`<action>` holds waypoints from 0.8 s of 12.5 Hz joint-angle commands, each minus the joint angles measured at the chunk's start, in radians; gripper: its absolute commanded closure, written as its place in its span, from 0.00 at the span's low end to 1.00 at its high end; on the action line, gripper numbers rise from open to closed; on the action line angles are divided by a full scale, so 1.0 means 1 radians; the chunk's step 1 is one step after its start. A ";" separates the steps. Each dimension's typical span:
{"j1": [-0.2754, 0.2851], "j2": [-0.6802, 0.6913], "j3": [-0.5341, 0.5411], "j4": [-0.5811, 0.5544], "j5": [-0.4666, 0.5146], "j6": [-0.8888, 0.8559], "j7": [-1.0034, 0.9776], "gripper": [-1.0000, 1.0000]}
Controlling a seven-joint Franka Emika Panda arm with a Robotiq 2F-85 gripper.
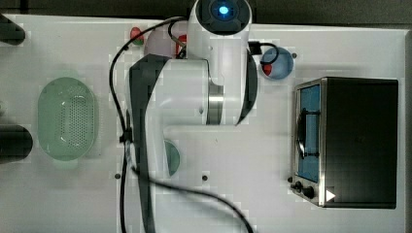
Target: Pick ketchup from plate and place it on table.
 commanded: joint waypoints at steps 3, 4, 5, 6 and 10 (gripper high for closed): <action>0.034 0.145 0.018 0.122 -0.056 0.041 -0.248 0.00; 0.044 0.183 0.018 0.148 -0.078 0.050 -0.277 0.00; 0.054 0.220 0.018 0.173 -0.099 0.061 -0.300 0.00; 0.064 0.256 0.018 0.197 -0.114 0.088 -0.307 0.00; 0.095 0.383 0.016 0.245 -0.163 0.204 -0.308 0.00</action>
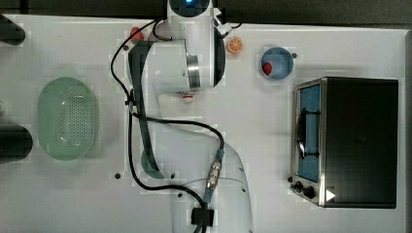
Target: Pick ketchup from plate and place it on table.
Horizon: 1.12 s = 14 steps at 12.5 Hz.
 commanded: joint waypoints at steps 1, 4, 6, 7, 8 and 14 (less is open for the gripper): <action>0.035 0.061 0.004 0.035 -0.034 0.073 -0.042 0.00; 0.035 0.111 0.001 0.035 -0.041 0.167 -0.042 0.00; 0.036 0.144 0.002 0.035 -0.045 0.193 -0.042 0.00; 0.036 0.159 0.001 0.035 -0.049 0.206 -0.042 0.00; 0.036 0.173 0.001 0.035 -0.053 0.240 -0.041 0.00; 0.037 0.228 0.000 0.035 -0.056 0.333 -0.041 0.15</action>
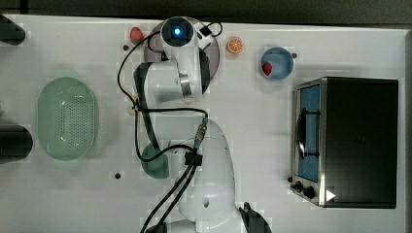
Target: Pick ketchup from plate and place it on table.
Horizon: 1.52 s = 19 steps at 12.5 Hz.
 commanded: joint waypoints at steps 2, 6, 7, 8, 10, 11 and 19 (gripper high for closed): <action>0.004 -0.017 -0.002 0.021 0.001 0.010 -0.026 0.39; 0.000 -0.045 -0.002 0.025 0.003 0.009 -0.020 0.40; -0.001 -0.062 -0.002 0.029 0.004 0.006 -0.020 0.40; -0.003 -0.083 -0.002 0.036 0.004 0.001 -0.018 0.40; -0.010 -0.132 -0.002 0.059 0.007 -0.052 -0.012 0.40; -0.012 -0.157 -0.001 0.076 0.007 -0.107 -0.012 0.40; -0.096 -0.455 -0.002 -0.066 0.138 -0.284 -0.013 0.40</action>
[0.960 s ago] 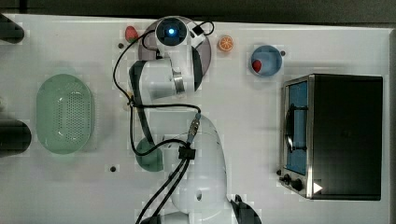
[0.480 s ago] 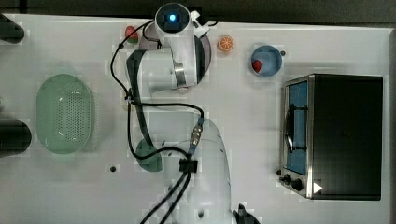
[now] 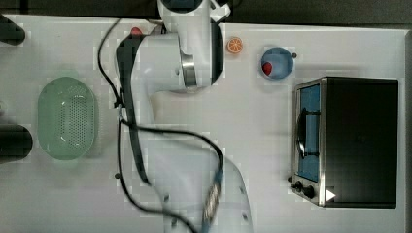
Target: Pick ketchup from plate and place it on table.
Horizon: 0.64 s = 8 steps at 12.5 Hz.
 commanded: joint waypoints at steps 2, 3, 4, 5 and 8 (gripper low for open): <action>-0.093 -0.181 -0.004 -0.165 0.046 -0.012 -0.011 0.40; -0.107 -0.228 -0.005 -0.226 0.046 -0.011 -0.012 0.40; -0.117 -0.273 -0.008 -0.288 0.046 -0.008 -0.012 0.40; -0.122 -0.318 -0.014 -0.354 0.046 -0.001 -0.011 0.40; -0.124 -0.429 -0.027 -0.564 0.046 0.069 -0.011 0.40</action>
